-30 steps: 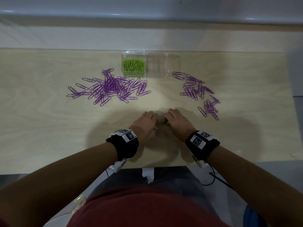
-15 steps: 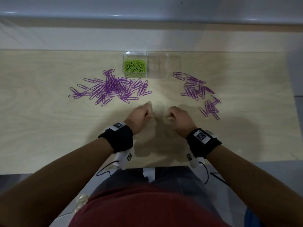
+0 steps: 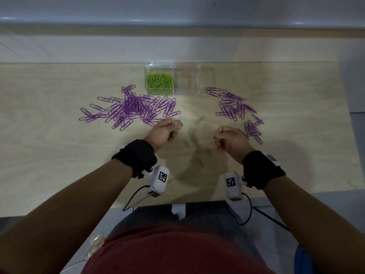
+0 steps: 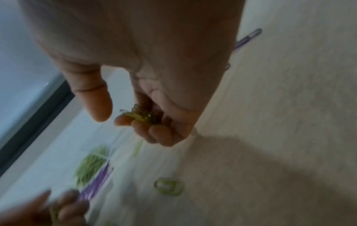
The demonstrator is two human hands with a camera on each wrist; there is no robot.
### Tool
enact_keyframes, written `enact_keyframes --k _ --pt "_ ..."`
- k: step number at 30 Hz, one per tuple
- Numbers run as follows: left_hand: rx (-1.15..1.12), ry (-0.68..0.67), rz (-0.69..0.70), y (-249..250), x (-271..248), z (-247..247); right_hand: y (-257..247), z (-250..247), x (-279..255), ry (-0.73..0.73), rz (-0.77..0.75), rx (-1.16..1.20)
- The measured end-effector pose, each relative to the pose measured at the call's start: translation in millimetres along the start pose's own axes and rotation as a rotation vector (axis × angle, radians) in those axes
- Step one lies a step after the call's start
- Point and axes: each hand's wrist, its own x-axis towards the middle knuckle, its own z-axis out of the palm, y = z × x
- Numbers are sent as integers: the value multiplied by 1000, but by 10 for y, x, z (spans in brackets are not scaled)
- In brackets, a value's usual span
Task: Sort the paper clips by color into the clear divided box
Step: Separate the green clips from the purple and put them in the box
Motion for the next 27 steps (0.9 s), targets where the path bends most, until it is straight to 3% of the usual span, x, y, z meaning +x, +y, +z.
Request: enact_keyframes --k 3,6,9,13,16,20,24,27 --pt "523 -79 259 -61 -19 32 65 5 -48 98 -156 -562" --pt "1011 -220 361 -153 17 65 142 106 -87 170 -123 -853" --pt "1154 -249 451 -156 22 98 265 226 -83 201 -177 -989" --pt "1246 -278 515 -184 -26 125 318 289 -69 127 -187 -1101" --pt "1007 -257 493 -140 -47 123 245 263 -65 91 -188 -1025" --pt "726 -185 435 -82 -85 158 59 98 -41 123 -265 -680" --pt "889 -317 386 -182 -66 248 -146 19 90 129 -148 -218" --pt "1113 -397 374 -223 -114 363 -262 -30 282 103 -76 -129"
